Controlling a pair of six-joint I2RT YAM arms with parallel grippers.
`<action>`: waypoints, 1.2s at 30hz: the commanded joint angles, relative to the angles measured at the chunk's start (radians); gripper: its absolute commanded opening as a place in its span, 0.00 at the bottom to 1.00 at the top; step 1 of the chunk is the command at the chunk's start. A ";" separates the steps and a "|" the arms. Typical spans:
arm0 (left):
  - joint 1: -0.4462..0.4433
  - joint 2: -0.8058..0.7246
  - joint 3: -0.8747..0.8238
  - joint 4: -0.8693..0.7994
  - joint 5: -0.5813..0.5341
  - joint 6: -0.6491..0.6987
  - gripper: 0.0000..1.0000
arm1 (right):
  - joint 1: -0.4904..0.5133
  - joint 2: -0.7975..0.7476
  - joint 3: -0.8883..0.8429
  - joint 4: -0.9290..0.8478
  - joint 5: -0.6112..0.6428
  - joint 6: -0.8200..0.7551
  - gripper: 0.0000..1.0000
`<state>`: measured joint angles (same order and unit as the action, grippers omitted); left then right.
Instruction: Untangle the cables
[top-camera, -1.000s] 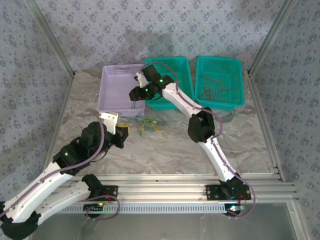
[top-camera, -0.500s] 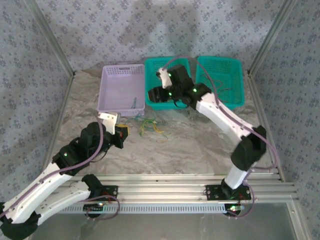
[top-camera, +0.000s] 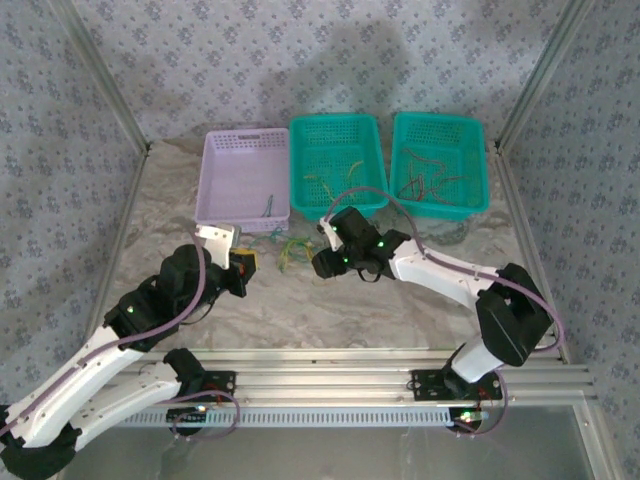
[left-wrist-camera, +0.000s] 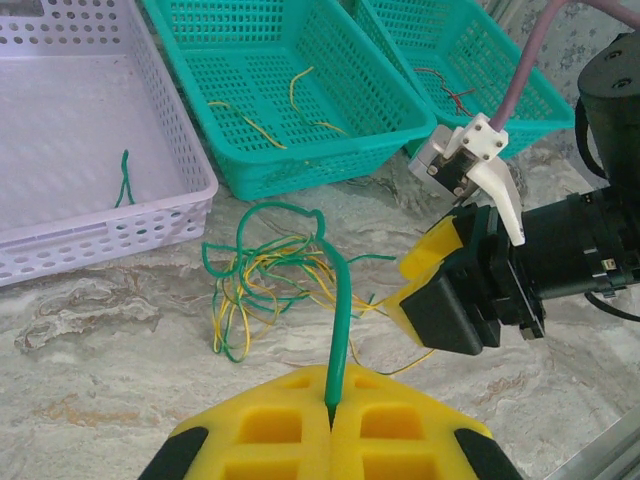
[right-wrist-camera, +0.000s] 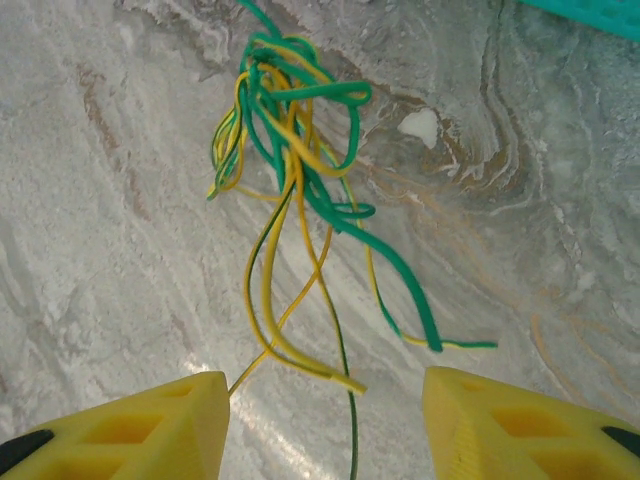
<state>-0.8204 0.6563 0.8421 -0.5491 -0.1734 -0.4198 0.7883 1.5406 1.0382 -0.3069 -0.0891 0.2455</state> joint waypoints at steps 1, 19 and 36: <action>-0.006 -0.009 0.003 0.016 -0.011 -0.009 0.00 | 0.008 0.040 -0.013 0.106 0.014 0.007 0.55; -0.006 -0.015 0.041 -0.015 -0.039 0.009 0.00 | -0.006 0.162 0.023 0.097 0.168 -0.001 0.00; -0.005 -0.050 0.349 -0.155 -0.206 0.171 0.00 | -0.310 0.074 -0.175 0.107 0.143 0.148 0.00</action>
<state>-0.8204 0.6014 1.1465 -0.6788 -0.3389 -0.3031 0.4755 1.6470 0.8776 -0.1986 0.0589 0.3637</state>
